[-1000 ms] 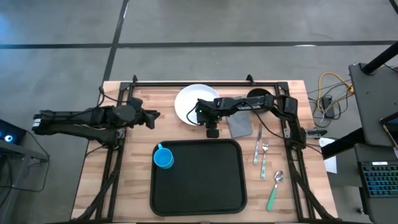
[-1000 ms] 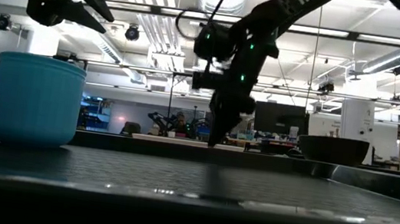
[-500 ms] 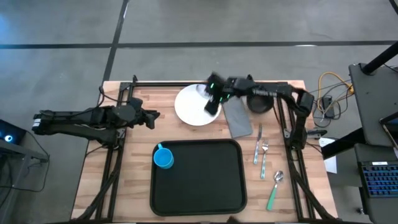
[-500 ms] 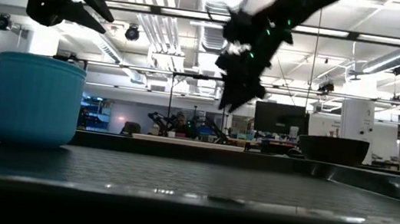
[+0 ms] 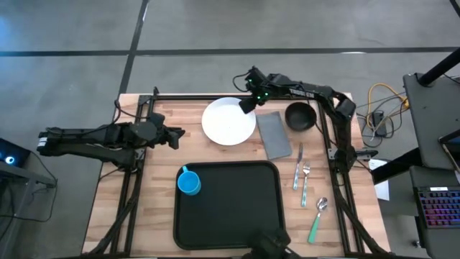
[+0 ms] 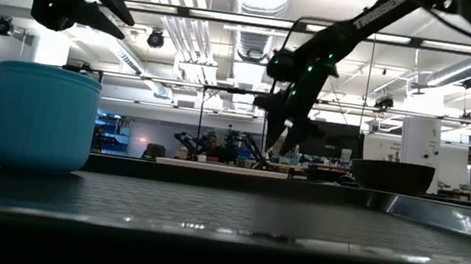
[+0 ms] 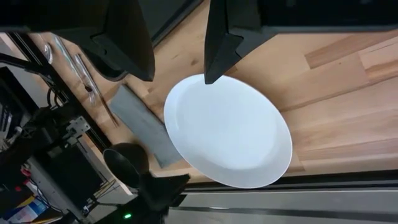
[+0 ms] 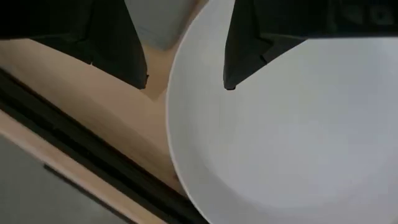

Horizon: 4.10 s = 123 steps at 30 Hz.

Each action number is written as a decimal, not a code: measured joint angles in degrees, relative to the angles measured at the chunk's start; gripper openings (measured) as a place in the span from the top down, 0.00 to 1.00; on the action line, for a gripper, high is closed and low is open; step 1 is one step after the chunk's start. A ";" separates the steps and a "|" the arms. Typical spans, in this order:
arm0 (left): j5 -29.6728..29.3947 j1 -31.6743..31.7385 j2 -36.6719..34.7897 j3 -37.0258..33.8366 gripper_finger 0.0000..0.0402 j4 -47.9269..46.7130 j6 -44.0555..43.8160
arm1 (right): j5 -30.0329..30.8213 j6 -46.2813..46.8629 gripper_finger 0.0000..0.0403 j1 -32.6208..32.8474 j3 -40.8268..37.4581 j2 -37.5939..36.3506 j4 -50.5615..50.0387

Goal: Set up tray
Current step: Put the white plate at the bottom of the black tray

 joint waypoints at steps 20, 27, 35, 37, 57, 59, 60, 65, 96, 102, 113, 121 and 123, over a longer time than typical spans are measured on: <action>-0.02 0.01 0.02 0.00 0.70 0.24 -4.13 | 1.07 -1.84 0.63 -1.68 30.34 23.16 -20.18; -0.02 0.01 0.02 0.00 0.70 0.20 -4.13 | 0.65 -3.97 0.79 -1.95 32.79 24.96 -22.15; -0.02 0.02 0.00 0.00 0.70 0.15 -4.12 | -1.54 -4.05 0.86 -2.28 30.42 24.92 -22.22; -0.02 0.01 0.01 0.00 0.70 0.15 -4.05 | -2.15 -4.55 0.88 -2.33 30.40 24.82 -22.18; -0.02 0.00 0.02 0.00 0.70 0.13 -3.91 | -9.24 -14.04 0.98 -1.31 37.75 20.34 -35.17; -0.02 0.00 0.00 0.00 0.70 0.13 -3.51 | -12.08 -16.48 0.98 -1.00 38.15 19.01 -38.40; -0.02 0.00 0.02 0.00 0.70 0.13 -3.35 | -13.62 -17.27 0.98 -0.87 38.15 18.30 -39.79; -0.02 0.00 0.02 0.00 0.70 0.08 -1.47 | -19.00 -18.23 0.98 0.68 37.67 13.62 -42.72; 6.58 -0.07 -2.56 0.00 0.70 -6.28 2.80 | -23.85 -2.46 0.98 31.19 10.27 7.24 -20.64; 8.49 -0.05 -2.58 0.00 0.70 -6.90 4.14 | -24.82 5.60 0.98 34.83 6.72 7.17 -12.35; 9.88 -0.07 -2.58 -0.02 0.70 -6.95 7.23 | -24.34 10.29 0.98 37.34 3.81 7.17 -8.11; 9.88 -0.07 -2.54 -0.04 0.70 -6.95 7.48 | -24.38 14.69 0.96 38.87 1.78 7.19 -8.27; 9.88 -0.07 -2.54 -0.04 0.70 -6.95 7.49 | -24.24 15.61 0.93 39.32 1.73 7.19 -8.15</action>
